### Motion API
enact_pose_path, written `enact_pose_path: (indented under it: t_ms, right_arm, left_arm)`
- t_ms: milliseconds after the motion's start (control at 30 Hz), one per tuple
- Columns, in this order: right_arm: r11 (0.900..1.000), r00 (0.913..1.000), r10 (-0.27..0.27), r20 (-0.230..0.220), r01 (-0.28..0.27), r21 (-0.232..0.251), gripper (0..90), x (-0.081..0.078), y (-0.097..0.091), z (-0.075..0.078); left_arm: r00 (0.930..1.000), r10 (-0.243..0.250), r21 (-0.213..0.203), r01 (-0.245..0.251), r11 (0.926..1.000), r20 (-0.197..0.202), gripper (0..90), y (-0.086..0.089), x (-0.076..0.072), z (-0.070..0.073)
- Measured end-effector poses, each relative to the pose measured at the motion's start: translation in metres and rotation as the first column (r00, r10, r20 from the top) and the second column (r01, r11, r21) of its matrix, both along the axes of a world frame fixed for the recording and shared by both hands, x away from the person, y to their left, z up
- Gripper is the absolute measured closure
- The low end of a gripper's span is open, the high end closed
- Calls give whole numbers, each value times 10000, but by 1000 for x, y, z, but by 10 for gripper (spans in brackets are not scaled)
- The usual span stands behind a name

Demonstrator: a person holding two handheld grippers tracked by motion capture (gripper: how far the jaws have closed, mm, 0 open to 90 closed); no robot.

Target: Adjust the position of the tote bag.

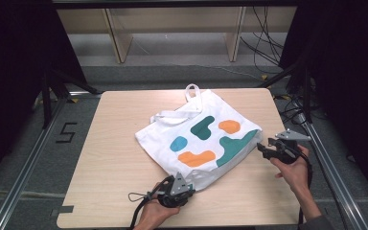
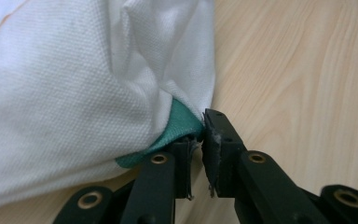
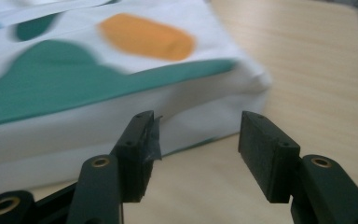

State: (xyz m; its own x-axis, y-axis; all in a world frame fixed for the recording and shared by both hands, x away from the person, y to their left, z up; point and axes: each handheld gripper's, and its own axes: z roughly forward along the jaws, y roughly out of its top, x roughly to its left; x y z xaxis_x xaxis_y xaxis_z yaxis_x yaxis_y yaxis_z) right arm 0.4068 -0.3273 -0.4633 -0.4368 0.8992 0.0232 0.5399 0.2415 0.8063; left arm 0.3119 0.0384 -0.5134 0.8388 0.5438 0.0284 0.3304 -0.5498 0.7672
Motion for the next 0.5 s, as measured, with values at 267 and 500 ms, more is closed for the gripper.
enact_pose_path:
  t_ms: [267,500]
  right_arm:
    - [9917,9919,1211,-389,-1191,494,405,-30,40,7]
    - [9879,9892,1434,-290,-1413,646,351,-38,65,10]
  left_arm:
    - [9960,-888,-94,889,9960,62,789,-56,3,-1]
    - [9817,-1814,-112,1811,9834,-573,609,-56,-4,9]
